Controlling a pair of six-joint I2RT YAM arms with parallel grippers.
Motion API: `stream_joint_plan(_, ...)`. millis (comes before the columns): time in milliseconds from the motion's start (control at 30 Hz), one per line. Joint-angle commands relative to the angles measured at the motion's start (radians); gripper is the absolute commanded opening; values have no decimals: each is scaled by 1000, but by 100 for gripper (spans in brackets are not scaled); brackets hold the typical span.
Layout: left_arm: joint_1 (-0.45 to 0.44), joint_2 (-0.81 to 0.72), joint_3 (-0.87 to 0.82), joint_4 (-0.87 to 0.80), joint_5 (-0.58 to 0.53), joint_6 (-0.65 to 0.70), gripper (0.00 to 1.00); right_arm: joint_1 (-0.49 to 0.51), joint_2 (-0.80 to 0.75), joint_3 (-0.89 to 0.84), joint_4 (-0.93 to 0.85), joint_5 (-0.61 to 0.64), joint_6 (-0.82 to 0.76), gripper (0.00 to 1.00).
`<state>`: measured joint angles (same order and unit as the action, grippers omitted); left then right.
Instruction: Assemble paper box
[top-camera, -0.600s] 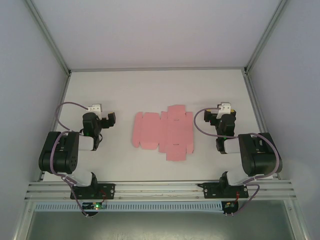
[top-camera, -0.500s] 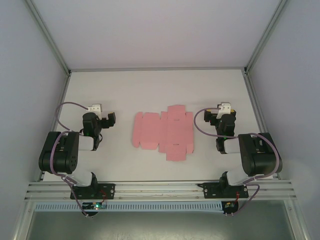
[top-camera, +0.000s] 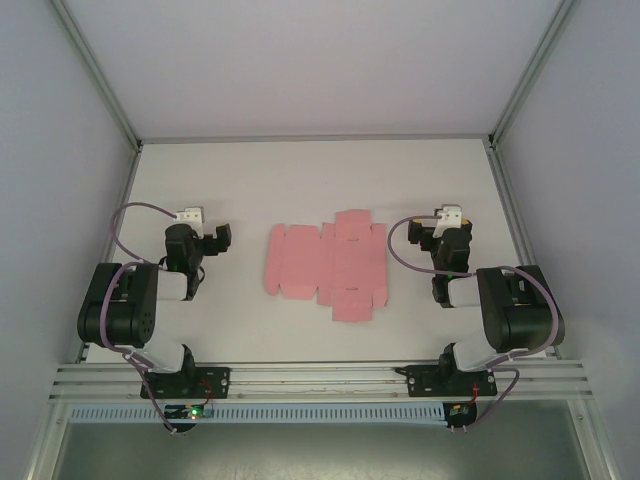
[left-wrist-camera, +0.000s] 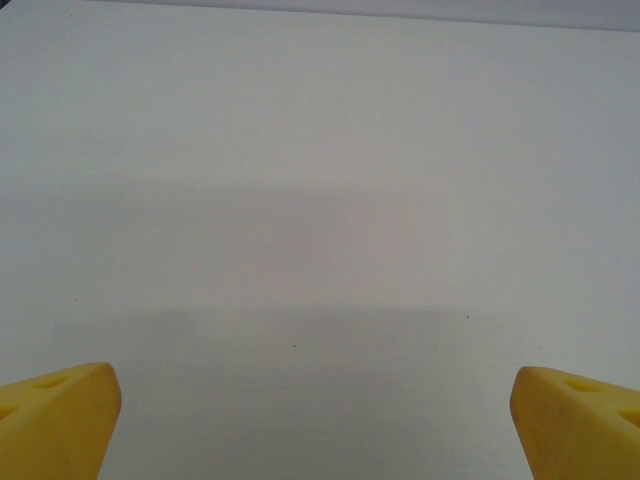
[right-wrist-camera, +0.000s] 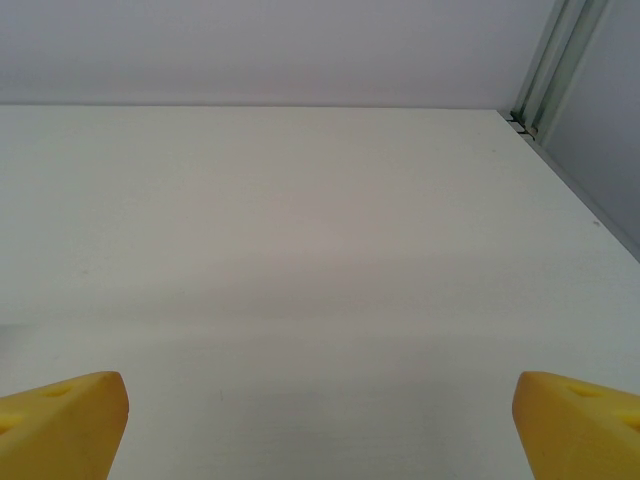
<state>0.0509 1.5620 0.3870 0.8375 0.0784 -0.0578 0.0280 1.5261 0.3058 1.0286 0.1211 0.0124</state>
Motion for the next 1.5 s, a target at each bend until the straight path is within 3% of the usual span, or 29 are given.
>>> stream_joint_plan(0,-17,-6,22,6,-9,24,100,-4,-7,21,11,-11,4,98)
stream_joint_plan(467,-17,-10,28,2,4,27,100,-4,-10,17,14,-11,3,98)
stream_joint_plan(567,-17,-80,83,-140,14,27,100,3,-15,15,18,21,8,98)
stream_joint_plan(633,-17,-150,153,-342,20,16,100,13,-46,18,-8,49,6,98)
stream_joint_plan(733,-19,-222,245,-566,61,-47,100,56,-142,74,-186,106,-29,98)
stream_joint_plan(1000,-65,-203,375,-865,275,-251,100,192,-277,350,-881,241,80,98)
stream_joint_plan(1133,-105,-153,401,-929,397,-323,100,225,-278,411,-1043,106,195,98)
stream_joint_plan(1300,-156,-49,426,-944,610,-379,100,243,-238,406,-1031,-52,293,98)
stream_joint_plan(1467,-232,54,497,-1042,693,-334,100,252,-159,413,-1017,-126,317,98)
